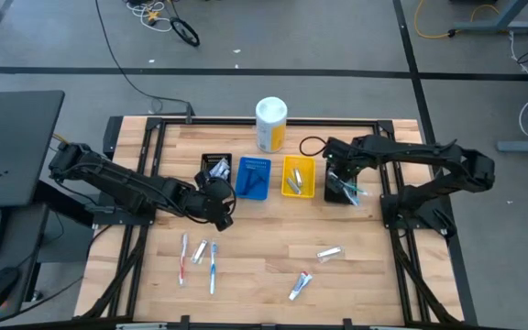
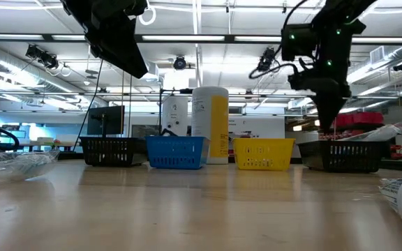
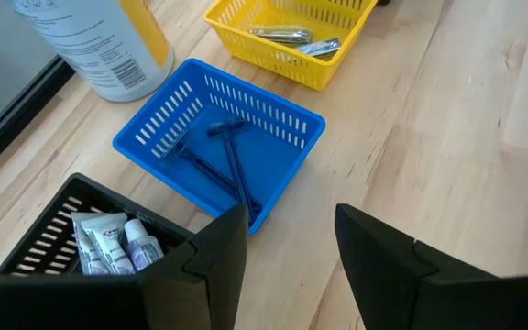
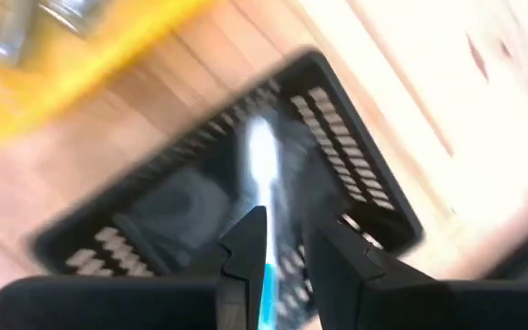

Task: Pick & Place Travel size toiletries
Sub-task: Put the white toothpaste into the left black bin

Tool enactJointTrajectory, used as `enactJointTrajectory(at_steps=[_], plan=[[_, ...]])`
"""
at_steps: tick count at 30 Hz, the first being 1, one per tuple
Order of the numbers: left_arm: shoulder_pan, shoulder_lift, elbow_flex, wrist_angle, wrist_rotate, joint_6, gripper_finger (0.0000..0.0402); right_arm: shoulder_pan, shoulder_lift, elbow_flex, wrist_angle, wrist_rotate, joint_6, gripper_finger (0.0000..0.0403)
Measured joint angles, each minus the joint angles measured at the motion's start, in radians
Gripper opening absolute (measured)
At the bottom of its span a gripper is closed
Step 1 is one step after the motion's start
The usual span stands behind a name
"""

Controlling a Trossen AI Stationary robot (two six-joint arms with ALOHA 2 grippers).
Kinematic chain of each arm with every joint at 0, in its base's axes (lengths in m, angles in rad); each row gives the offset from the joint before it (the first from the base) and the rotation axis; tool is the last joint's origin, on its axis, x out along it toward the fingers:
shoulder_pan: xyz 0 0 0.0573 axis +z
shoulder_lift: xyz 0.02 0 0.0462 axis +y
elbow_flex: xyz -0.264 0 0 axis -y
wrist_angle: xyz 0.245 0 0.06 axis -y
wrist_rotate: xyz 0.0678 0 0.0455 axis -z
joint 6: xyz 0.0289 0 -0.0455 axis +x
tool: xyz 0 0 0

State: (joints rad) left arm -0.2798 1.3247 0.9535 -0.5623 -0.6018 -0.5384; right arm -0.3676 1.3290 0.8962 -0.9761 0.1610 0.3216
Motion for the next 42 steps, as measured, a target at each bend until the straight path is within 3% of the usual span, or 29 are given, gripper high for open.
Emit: enactJointTrajectory(at_steps=[5, 8, 13, 16, 20, 22, 28, 36, 42], plan=[[0.000, 0.000, 0.000, 0.001, 0.000, -0.029, 0.0174, 0.040, -0.004, 0.049, 0.148, -0.073, 0.002, 0.0083], [0.000, 0.000, 0.000, 0.001, 0.000, -0.055, 0.0174, 0.085, -0.004, 0.038, 0.387, -0.192, -0.018, 0.0083], [0.000, 0.000, -0.008, 0.001, 0.061, -0.084, 0.0174, 0.186, -0.004, -0.022, 0.832, -0.345, -0.221, 0.0083], [-0.002, 0.000, -0.021, 0.001, 0.122, -0.139, 0.0174, 0.254, -0.004, -0.064, 1.032, -0.315, -0.377, 0.0083], [-0.008, 0.000, -0.059, -0.002, 0.180, -0.241, 0.0174, 0.308, 0.005, -0.087, 1.215, -0.107, -0.431, 0.0083], [-0.014, 0.000, -0.078, -0.007, 0.205, -0.298, 0.0174, 0.309, 0.005, -0.089, 1.237, -0.087, -0.403, 0.0084], [-0.037, 0.000, -0.116, -0.043, 0.297, -0.449, 0.0174, 0.272, 0.009, -0.090, 1.288, -0.243, -0.367, 0.0111], [-0.041, 0.000, -0.121, -0.246, 0.369, -0.734, 0.0174, 0.275, 0.063, -0.090, 1.274, -0.252, -0.344, 0.0174], [-0.074, 0.000, -0.121, -0.252, 0.351, -0.744, 0.0174, 0.320, 0.138, -0.090, 1.187, -0.252, -0.302, 0.0188]])
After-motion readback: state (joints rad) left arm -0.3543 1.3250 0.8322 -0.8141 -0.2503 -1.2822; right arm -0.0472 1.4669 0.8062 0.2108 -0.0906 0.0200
